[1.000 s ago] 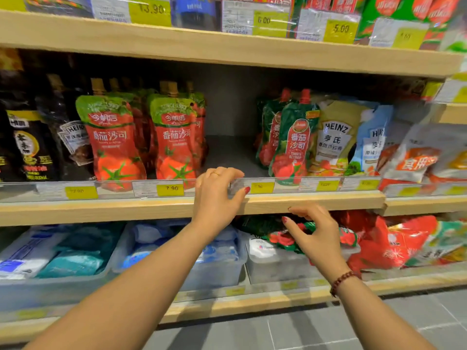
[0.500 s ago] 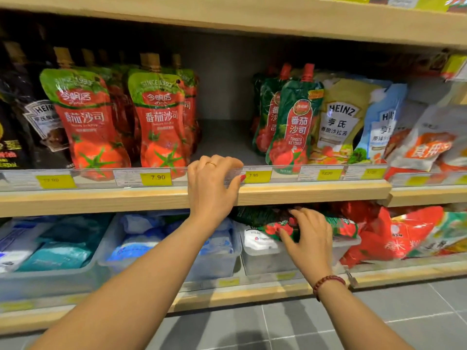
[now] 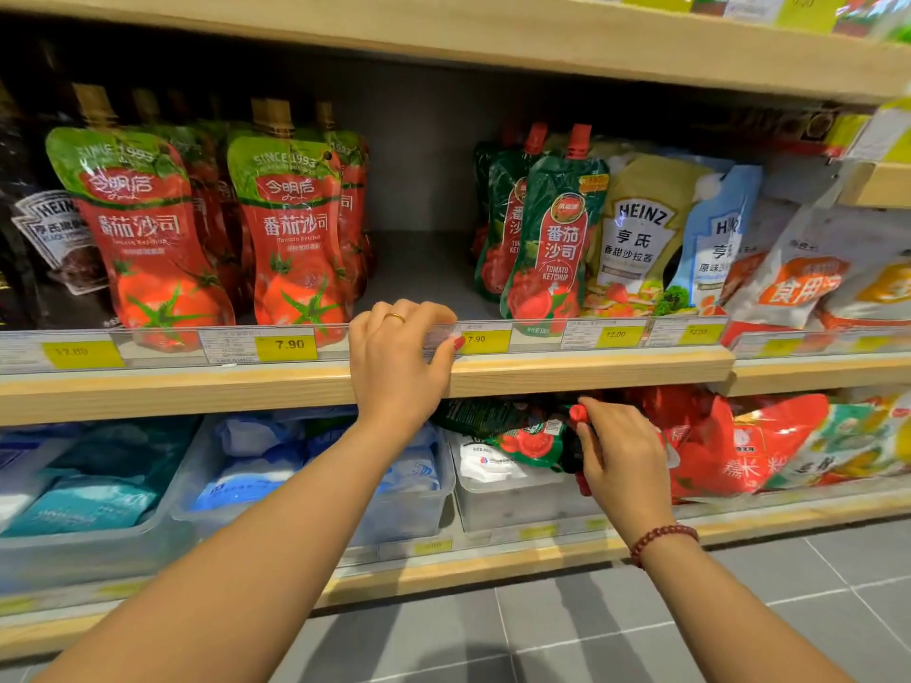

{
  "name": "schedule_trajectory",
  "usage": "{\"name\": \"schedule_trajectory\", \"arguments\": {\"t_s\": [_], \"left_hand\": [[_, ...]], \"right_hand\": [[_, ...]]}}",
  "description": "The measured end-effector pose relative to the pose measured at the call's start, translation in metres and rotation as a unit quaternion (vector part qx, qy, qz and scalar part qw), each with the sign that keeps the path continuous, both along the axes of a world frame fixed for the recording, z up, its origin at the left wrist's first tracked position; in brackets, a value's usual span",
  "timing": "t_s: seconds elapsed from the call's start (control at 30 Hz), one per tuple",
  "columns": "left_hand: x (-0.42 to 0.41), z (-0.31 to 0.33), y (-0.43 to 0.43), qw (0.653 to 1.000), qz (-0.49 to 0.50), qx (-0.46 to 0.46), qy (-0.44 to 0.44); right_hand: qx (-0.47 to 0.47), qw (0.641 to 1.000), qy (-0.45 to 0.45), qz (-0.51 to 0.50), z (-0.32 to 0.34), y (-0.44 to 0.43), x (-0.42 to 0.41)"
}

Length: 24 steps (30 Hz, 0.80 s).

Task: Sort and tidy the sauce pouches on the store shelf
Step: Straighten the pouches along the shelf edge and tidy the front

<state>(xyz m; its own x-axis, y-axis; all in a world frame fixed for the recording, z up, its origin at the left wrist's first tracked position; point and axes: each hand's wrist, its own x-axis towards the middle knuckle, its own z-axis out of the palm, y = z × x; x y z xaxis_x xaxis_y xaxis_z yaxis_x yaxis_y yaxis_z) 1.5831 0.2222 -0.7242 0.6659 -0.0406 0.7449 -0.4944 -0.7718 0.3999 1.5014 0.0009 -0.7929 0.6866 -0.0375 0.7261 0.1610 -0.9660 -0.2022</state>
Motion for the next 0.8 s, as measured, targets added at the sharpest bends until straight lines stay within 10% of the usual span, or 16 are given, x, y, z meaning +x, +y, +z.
{"name": "schedule_trajectory", "arguments": {"t_s": [0.23,0.43,0.8], "left_hand": [[-0.007,0.012,0.000,0.999,-0.031,0.011,0.036],[-0.019,0.039,-0.009,0.982,-0.186,0.019,0.023],[-0.028,0.048,-0.009,0.840,-0.414,-0.101,0.335]], "right_hand": [[-0.039,0.997,-0.064,0.008,0.039,-0.019,-0.019],[0.109,0.992,-0.059,0.023,0.101,-0.019,-0.018],[0.437,0.868,0.003,0.237,0.183,0.045,0.007]]}}
